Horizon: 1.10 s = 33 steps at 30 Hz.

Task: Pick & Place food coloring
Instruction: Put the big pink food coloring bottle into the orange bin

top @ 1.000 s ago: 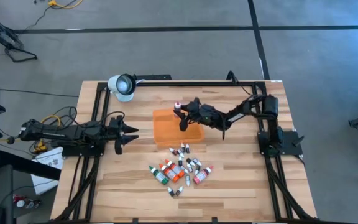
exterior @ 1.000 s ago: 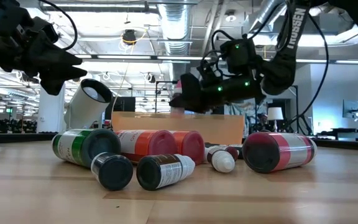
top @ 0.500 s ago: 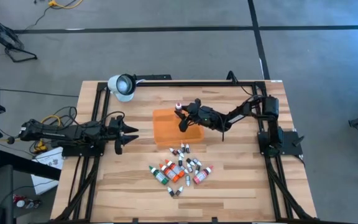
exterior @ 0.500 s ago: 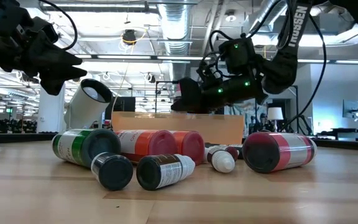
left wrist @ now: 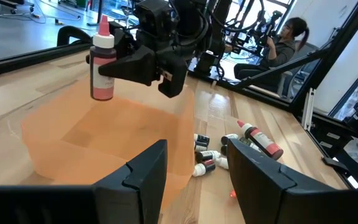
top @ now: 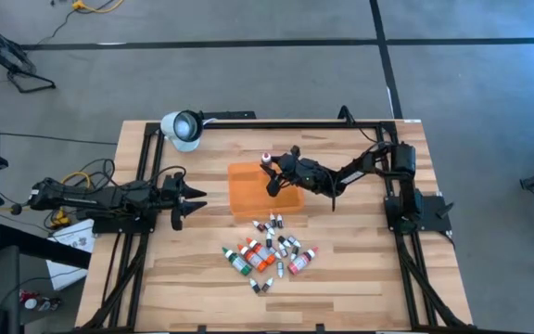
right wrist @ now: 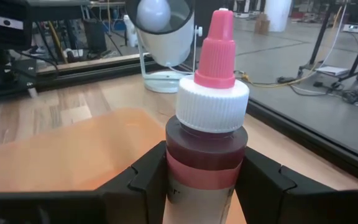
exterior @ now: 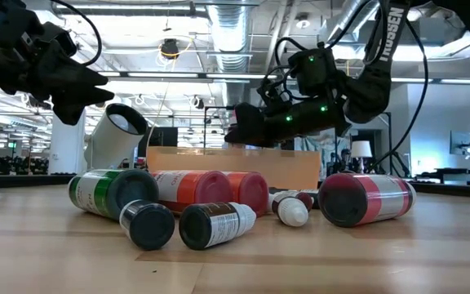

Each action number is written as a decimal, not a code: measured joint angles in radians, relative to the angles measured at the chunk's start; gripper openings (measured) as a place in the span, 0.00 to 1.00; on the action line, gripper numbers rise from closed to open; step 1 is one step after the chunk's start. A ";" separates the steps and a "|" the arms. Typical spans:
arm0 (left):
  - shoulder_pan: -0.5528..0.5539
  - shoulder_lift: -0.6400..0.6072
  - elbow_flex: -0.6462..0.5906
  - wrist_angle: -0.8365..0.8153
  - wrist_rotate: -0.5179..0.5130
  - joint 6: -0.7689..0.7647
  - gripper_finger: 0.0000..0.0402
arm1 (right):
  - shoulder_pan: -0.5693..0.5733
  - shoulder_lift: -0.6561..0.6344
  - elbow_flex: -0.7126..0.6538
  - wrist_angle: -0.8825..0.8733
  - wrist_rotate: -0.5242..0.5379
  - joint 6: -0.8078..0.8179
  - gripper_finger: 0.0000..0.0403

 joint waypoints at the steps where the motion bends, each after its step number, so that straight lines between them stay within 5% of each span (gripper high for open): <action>1: 0.000 0.000 0.000 0.000 0.000 0.000 0.40 | 0.000 0.000 0.000 0.000 0.000 -0.003 0.37; 9: 0.000 0.000 0.000 0.000 0.000 0.000 0.40 | 0.000 0.000 0.000 0.002 -0.014 -0.010 0.39; 17: 0.000 0.000 0.000 0.000 -0.001 0.001 0.40 | 0.009 0.001 0.000 0.085 -0.140 -0.045 0.39; 33: 0.000 0.000 0.000 0.000 -0.005 0.000 0.40 | 0.000 0.001 -0.001 0.062 -0.091 -0.054 0.38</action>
